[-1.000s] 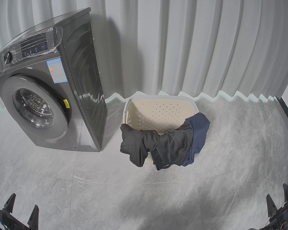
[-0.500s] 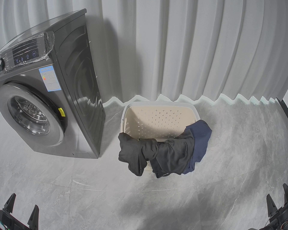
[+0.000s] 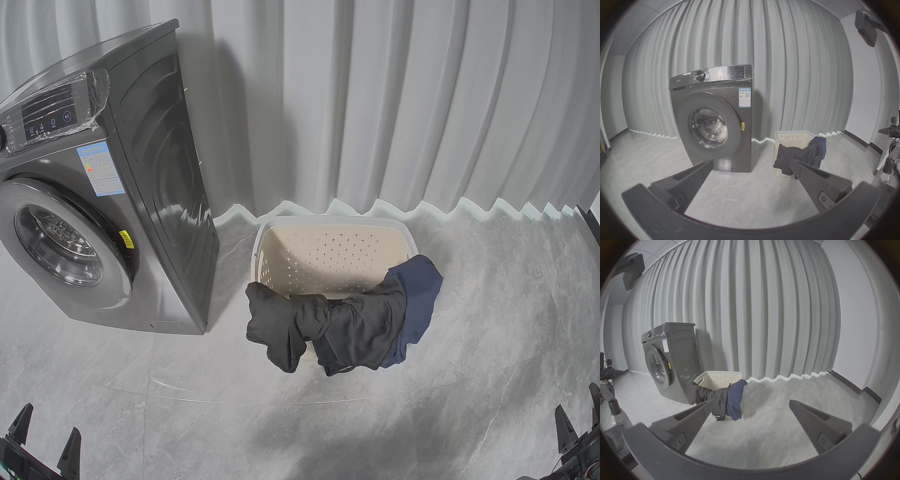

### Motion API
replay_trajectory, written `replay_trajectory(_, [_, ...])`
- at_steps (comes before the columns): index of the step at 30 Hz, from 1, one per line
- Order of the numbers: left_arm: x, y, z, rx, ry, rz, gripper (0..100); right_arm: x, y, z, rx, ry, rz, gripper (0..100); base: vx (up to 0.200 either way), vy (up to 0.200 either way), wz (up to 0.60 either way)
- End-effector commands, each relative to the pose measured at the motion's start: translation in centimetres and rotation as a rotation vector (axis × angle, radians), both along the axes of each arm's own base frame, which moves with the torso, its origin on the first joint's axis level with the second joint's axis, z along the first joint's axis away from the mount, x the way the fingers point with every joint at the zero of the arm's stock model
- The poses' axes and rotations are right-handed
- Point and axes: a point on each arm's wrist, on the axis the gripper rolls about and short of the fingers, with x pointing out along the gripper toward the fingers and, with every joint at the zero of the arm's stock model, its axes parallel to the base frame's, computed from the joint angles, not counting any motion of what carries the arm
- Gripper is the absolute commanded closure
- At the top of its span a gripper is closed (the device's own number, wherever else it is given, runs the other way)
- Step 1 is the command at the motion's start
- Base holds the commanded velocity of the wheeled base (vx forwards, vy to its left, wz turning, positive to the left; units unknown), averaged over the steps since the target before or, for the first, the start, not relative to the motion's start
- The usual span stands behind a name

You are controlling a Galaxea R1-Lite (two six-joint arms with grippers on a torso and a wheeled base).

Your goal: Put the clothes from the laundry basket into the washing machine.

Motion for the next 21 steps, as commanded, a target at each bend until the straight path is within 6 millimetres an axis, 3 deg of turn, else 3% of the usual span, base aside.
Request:
replay_trajectory(1, [-0.02,0.0,-0.49,0.0,-0.002,0.001,0,0.03,0.0,-0.48,0.0,0.004,0.001,0,0.0,0.0,0.0])
replay_trajectory(14, [-0.01,0.0,-0.53,0.0,-0.001,0.001,0,0.03,0.0,-0.48,0.0,0.004,0.001,0,0.0,0.0,0.0])
replay_trajectory(21, [-0.01,0.0,-0.53,-0.002,-0.001,-0.001,0,0.03,0.0,-0.48,0.0,0.004,0.001,0,0.2,0.0,0.0])
